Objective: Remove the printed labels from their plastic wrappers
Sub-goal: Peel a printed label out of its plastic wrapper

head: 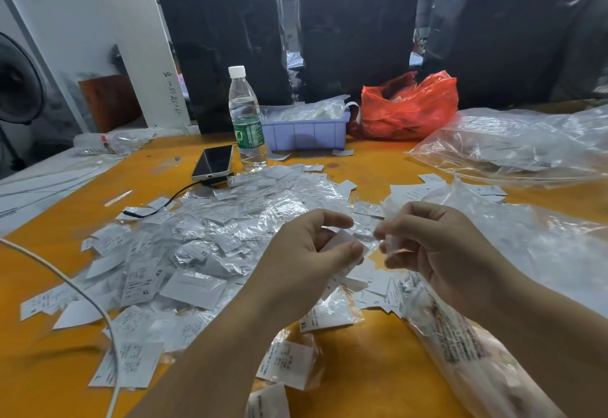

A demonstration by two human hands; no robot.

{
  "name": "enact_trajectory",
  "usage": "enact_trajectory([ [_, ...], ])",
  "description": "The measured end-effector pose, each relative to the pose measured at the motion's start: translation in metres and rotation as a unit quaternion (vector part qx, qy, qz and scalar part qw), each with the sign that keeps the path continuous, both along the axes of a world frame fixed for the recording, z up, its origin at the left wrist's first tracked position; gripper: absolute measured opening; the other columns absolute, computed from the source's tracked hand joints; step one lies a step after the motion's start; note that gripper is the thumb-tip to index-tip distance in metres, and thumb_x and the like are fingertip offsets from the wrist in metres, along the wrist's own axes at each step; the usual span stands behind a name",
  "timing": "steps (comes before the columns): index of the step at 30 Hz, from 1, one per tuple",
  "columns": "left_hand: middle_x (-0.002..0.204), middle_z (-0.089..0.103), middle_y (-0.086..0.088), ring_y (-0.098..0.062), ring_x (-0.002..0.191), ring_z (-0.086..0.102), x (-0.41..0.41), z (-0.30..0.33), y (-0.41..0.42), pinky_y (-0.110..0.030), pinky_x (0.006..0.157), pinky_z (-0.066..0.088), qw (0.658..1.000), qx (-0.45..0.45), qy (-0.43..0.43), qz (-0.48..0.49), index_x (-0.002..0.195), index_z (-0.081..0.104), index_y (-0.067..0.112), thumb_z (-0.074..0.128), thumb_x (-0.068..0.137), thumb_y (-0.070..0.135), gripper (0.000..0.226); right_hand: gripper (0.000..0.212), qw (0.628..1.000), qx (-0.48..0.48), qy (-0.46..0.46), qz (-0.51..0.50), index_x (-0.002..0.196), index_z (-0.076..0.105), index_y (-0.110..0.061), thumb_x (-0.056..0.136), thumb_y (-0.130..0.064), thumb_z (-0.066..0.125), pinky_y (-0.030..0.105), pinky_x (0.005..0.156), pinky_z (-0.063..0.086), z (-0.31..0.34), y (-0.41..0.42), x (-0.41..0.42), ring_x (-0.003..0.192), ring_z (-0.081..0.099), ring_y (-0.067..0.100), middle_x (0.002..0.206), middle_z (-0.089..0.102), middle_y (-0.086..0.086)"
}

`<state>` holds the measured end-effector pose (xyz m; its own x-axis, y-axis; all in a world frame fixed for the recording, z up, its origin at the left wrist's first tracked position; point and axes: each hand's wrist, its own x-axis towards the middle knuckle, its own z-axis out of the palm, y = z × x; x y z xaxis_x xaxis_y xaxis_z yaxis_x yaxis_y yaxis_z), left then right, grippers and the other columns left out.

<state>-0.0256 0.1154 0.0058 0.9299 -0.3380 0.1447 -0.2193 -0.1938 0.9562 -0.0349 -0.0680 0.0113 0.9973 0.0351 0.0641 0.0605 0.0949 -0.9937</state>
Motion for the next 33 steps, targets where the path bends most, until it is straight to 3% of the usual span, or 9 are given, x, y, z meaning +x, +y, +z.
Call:
enact_trajectory([
  [3, 0.081, 0.075, 0.004, -0.002, 0.069, 0.069, 0.0, 0.002, 0.0, -0.012, 0.054, 0.047, 1.0, 0.0, 0.001, -0.006, 0.106, 0.063, 0.026, 0.067, 0.09, 0.019, 0.018, 0.023, 1.0, -0.012, -0.003, 0.011, 0.067, 0.053, -0.005, 0.077, 0.016, 0.055, 0.027, 0.056, 0.054, 0.001, 0.0, -0.001, 0.062, 0.065, 0.021, 0.076, 0.071, 0.015],
  [6, 0.079, 0.075, 0.005, -0.001, 0.067, 0.069, 0.001, 0.001, 0.0, -0.009, 0.053, 0.046, 1.0, 0.003, 0.001, -0.005, 0.103, 0.064, 0.024, 0.067, 0.091, 0.019, 0.014, 0.022, 1.0, -0.01, -0.005, 0.025, 0.082, 0.055, -0.003, 0.081, 0.018, 0.05, 0.029, 0.052, 0.053, 0.0, 0.0, -0.001, 0.057, 0.063, 0.022, 0.074, 0.069, 0.017],
  [12, 0.079, 0.075, 0.006, -0.003, 0.072, 0.07, 0.002, -0.001, 0.002, -0.011, 0.058, 0.05, 0.999, 0.031, -0.027, -0.01, 0.096, 0.067, 0.026, 0.066, 0.092, 0.021, 0.006, 0.01, 0.997, -0.06, -0.002, 0.039, 0.081, 0.068, -0.005, 0.089, -0.006, 0.062, 0.027, 0.052, 0.051, -0.003, 0.004, 0.0, 0.058, 0.059, 0.018, 0.071, 0.066, 0.01],
  [18, 0.079, 0.074, 0.007, -0.001, 0.075, 0.069, 0.001, -0.002, 0.001, -0.008, 0.058, 0.047, 0.997, 0.054, -0.043, -0.017, 0.108, 0.066, 0.029, 0.065, 0.093, 0.024, 0.015, 0.018, 0.994, -0.11, -0.019, 0.003, 0.079, 0.078, -0.016, 0.078, -0.032, 0.069, 0.027, 0.066, 0.049, -0.005, 0.009, -0.002, 0.084, 0.062, 0.012, 0.085, 0.073, -0.005],
  [22, 0.077, 0.074, 0.006, -0.003, 0.071, 0.069, 0.001, -0.002, 0.002, -0.012, 0.055, 0.048, 0.999, 0.044, -0.03, -0.013, 0.094, 0.07, 0.027, 0.065, 0.093, 0.025, 0.005, 0.026, 0.99, -0.134, -0.035, 0.023, 0.081, 0.08, -0.023, 0.071, -0.043, 0.066, 0.025, 0.066, 0.043, -0.003, 0.01, -0.004, 0.068, 0.058, 0.001, 0.079, 0.07, -0.014],
  [29, 0.058, 0.064, 0.009, 0.003, 0.047, 0.055, 0.006, 0.002, 0.008, -0.01, 0.045, 0.039, 1.0, 0.017, -0.003, 0.02, 0.084, 0.072, 0.017, 0.066, 0.092, 0.022, 0.011, 0.021, 0.985, -0.111, -0.023, 0.129, 0.079, 0.075, -0.009, 0.067, -0.026, 0.074, 0.024, 0.056, 0.049, 0.002, 0.004, -0.003, 0.062, 0.059, 0.017, 0.073, 0.068, 0.013],
  [33, 0.059, 0.063, 0.01, 0.002, 0.048, 0.054, 0.009, 0.004, 0.01, -0.012, 0.045, 0.041, 0.999, -0.009, 0.02, 0.04, 0.085, 0.072, 0.016, 0.065, 0.092, 0.02, 0.01, 0.013, 0.977, -0.135, -0.007, 0.163, 0.075, 0.074, -0.008, 0.07, -0.019, 0.079, 0.022, 0.056, 0.049, 0.003, 0.001, -0.005, 0.061, 0.057, 0.019, 0.07, 0.067, 0.015],
])
